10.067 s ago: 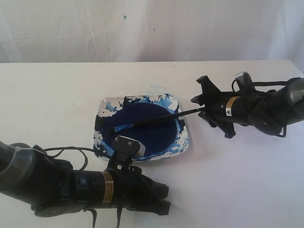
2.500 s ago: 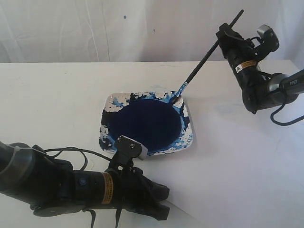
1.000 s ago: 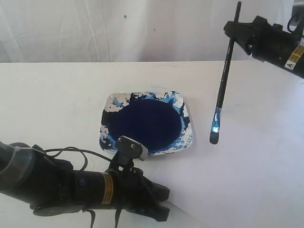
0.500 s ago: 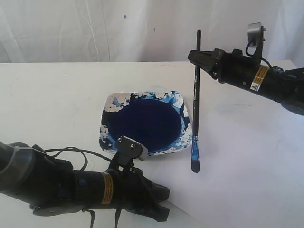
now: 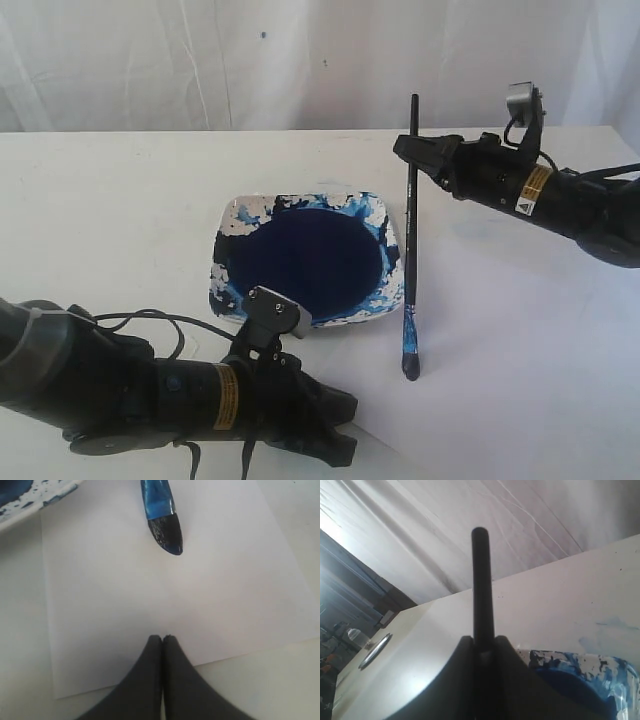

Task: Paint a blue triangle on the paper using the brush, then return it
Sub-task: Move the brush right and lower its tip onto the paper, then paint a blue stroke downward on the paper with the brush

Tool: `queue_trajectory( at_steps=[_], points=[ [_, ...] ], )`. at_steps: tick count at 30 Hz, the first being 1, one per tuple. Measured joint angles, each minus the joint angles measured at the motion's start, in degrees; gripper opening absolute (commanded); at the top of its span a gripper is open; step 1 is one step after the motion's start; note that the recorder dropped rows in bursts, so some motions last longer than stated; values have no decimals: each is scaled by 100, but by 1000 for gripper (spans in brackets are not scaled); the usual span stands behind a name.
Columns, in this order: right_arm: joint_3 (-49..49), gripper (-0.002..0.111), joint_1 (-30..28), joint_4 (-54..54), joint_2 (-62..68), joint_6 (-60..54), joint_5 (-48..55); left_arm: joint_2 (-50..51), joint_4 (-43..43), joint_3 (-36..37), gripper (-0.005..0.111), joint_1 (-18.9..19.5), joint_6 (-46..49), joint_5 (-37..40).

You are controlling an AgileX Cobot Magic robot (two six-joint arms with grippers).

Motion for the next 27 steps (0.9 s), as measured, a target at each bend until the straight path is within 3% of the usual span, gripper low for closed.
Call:
queue_trajectory(
  at_steps=[19,27],
  points=[
    [0,0,0,1113,2,-1122,128,0,0,0,0,0,0,0],
    [0,0,-356,2058,2,-1984,149,0,10,0,0,0,0,0]
  ],
)
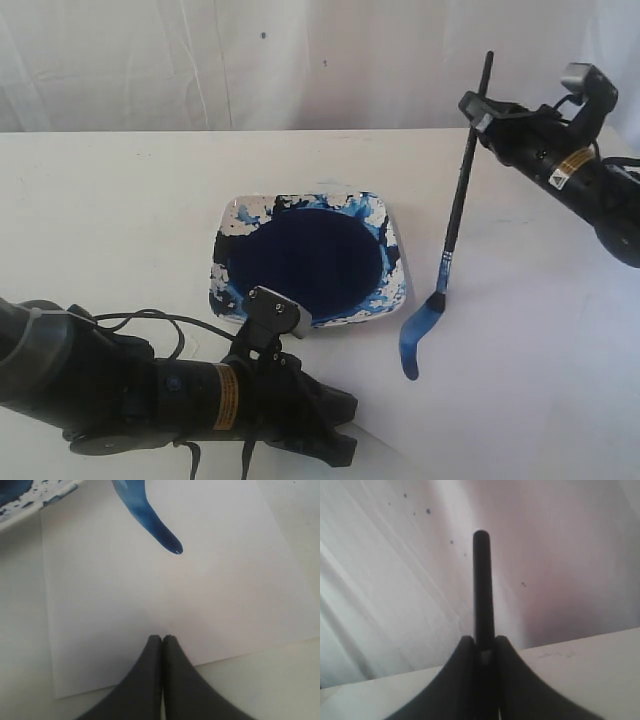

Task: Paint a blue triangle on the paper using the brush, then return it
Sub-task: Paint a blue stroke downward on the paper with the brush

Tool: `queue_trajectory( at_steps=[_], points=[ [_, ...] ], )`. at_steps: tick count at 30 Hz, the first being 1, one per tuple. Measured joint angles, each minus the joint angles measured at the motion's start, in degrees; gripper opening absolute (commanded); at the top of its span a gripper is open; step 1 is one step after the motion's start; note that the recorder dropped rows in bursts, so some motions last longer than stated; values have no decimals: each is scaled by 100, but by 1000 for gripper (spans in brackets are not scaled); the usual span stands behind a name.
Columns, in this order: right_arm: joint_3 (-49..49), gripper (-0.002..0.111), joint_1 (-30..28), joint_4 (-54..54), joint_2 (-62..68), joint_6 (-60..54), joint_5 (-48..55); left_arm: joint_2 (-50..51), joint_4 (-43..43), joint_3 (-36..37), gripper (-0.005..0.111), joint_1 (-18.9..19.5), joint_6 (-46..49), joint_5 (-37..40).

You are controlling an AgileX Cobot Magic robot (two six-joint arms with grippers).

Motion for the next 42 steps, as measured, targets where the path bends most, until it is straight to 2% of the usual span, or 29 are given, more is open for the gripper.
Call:
queue_trajectory(
  at_steps=[8,12,17,30,42],
  points=[
    [-113,0,-436,455,9,-233,21,0,0,0,0,0,0,-10],
    [-113,0,-473,614,9,-233,21,0,0,0,0,0,0,-10],
    [-113,0,-494,612,-102,320,-49,0,0,0,0,0,0,-10],
    [-22,0,-458,-1305,-681,1916,-145,0,0,0,0,0,0,-10],
    [806,0,145,-1364,-681,1802,-145,0,0,0,0,0,0,-10]
  ],
)
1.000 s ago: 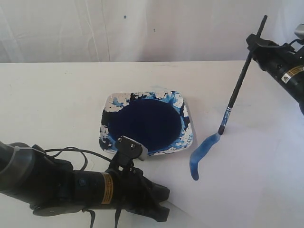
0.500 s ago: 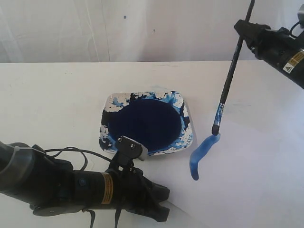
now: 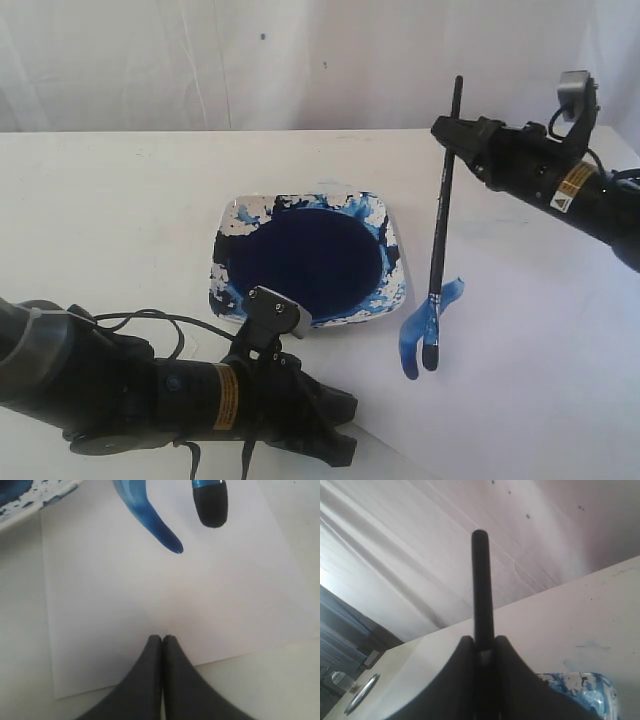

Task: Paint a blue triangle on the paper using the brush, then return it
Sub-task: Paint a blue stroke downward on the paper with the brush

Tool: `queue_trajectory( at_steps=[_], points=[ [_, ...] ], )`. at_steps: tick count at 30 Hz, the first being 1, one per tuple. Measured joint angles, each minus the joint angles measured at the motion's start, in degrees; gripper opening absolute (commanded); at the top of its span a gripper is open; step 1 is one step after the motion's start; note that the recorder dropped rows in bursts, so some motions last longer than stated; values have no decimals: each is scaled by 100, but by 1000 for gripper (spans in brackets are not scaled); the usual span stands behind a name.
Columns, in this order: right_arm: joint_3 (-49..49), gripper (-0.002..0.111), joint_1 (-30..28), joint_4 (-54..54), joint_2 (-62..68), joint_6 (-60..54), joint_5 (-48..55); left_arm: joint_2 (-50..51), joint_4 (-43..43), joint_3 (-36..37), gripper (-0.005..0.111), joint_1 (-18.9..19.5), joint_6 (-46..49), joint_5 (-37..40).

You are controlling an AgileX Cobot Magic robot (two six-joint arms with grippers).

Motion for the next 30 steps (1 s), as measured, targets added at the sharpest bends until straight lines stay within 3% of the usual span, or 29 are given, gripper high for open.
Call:
queue_trajectory(
  at_steps=[12,30],
  points=[
    [38,0,605,555,0,-659,0,0,0,0,0,0,0,11],
    [38,0,663,726,0,-942,109,0,0,0,0,0,0,11]
  ],
)
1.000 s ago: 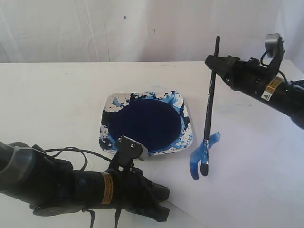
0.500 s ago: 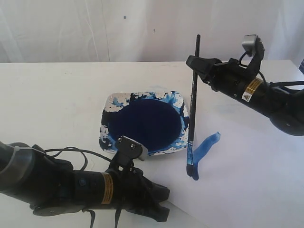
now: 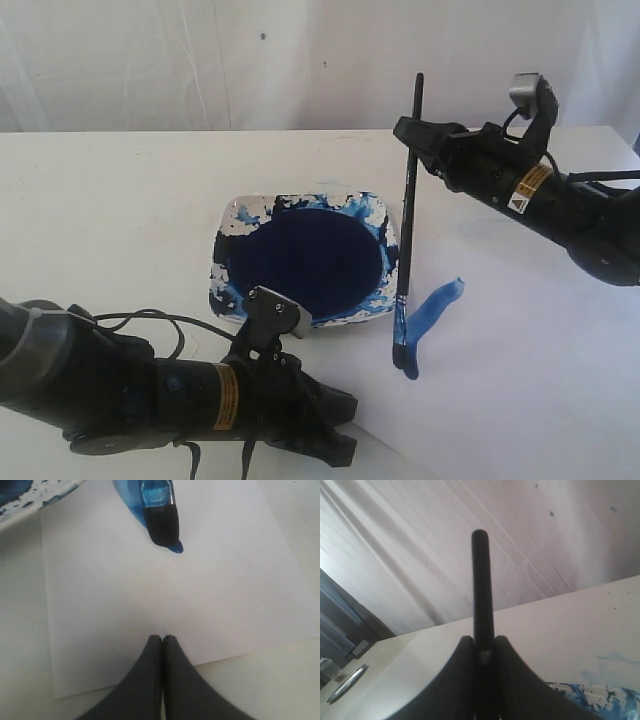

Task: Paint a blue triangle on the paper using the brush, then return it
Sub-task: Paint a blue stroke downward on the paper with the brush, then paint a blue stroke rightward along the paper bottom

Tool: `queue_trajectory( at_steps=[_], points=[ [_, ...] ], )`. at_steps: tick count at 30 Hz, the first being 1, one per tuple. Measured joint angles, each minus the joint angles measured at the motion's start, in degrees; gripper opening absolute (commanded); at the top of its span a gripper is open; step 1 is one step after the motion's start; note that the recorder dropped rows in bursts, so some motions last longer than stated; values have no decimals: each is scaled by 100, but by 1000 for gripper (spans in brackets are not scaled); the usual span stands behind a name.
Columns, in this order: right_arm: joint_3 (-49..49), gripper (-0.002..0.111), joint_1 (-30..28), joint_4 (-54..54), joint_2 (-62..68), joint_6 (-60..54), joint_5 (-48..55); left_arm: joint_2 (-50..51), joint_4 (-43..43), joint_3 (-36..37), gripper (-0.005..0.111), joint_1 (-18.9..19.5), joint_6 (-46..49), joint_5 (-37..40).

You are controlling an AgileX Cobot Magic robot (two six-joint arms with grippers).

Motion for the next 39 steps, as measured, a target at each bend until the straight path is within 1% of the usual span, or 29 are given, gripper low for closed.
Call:
queue_trajectory(
  at_steps=[16,26,39],
  points=[
    [84,0,0,-22,0,-191,154,0,0,0,0,0,0,0],
    [84,0,-11,-319,-160,-272,495,0,0,0,0,0,0,0],
    [88,0,-133,-532,-532,-445,1415,0,2,0,0,0,0,0]
  ],
)
